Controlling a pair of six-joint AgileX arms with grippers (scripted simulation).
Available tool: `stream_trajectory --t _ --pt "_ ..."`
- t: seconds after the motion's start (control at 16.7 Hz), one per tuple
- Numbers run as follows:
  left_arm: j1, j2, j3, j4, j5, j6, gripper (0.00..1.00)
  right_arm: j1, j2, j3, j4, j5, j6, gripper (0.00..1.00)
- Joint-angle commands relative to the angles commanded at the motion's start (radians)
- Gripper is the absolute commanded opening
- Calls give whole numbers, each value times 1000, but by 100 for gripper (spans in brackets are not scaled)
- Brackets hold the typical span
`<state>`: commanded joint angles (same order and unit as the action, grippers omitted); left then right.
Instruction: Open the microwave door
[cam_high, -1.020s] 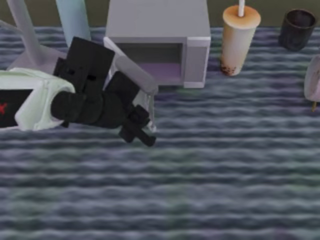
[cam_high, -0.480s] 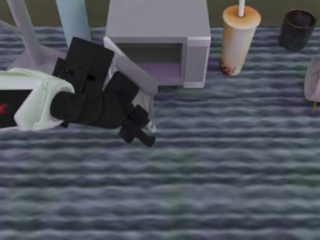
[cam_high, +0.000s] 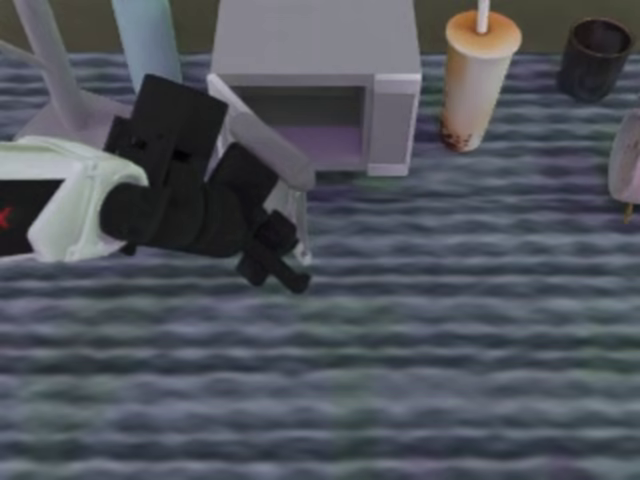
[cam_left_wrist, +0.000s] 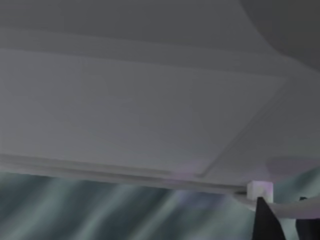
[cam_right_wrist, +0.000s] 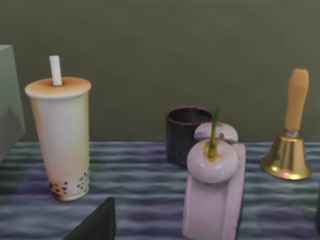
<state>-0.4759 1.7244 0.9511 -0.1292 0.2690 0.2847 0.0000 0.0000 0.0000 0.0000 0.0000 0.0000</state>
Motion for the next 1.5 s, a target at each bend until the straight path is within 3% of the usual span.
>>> stream_trajectory --t 0.3,0.84,1.5 --pt "0 0 0 0 0 0 0 0 0 0 0 0 0 100" --pt "32 -11 -8 -23 53 71 0 0 0 0 0 0 0 100" --pt "33 -11 -9 -24 54 73 0 0 0 0 0 0 0 100"
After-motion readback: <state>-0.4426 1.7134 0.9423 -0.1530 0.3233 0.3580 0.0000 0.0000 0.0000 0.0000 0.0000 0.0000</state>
